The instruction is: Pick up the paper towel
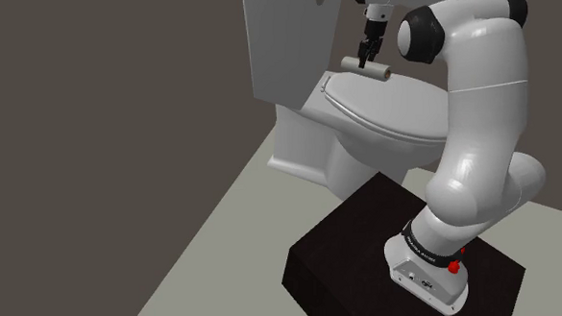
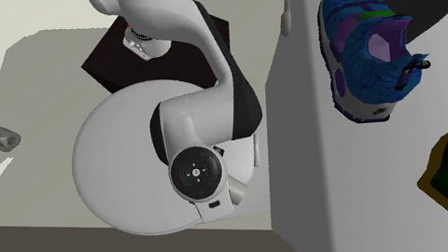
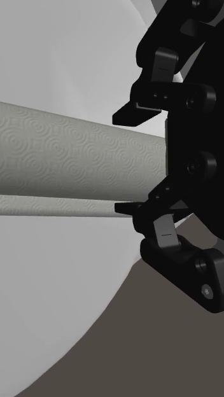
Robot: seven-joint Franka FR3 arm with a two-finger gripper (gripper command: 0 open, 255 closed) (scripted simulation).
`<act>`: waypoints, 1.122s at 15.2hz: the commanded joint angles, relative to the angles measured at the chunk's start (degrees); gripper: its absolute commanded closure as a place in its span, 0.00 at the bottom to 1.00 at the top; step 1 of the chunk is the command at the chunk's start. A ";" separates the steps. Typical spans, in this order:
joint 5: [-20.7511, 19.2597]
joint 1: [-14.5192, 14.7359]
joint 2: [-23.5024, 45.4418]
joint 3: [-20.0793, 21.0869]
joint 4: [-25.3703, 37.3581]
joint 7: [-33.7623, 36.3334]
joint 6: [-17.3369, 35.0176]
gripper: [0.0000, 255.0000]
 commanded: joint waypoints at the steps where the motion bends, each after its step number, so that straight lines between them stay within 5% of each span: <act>1: -0.02 0.00 0.06 0.00 -0.10 0.01 0.00 1.00; 5: -0.02 -0.04 0.05 -0.01 -0.02 -0.03 -0.10 1.00; 17: 0.53 -2.93 1.97 0.18 12.95 0.64 -10.74 1.00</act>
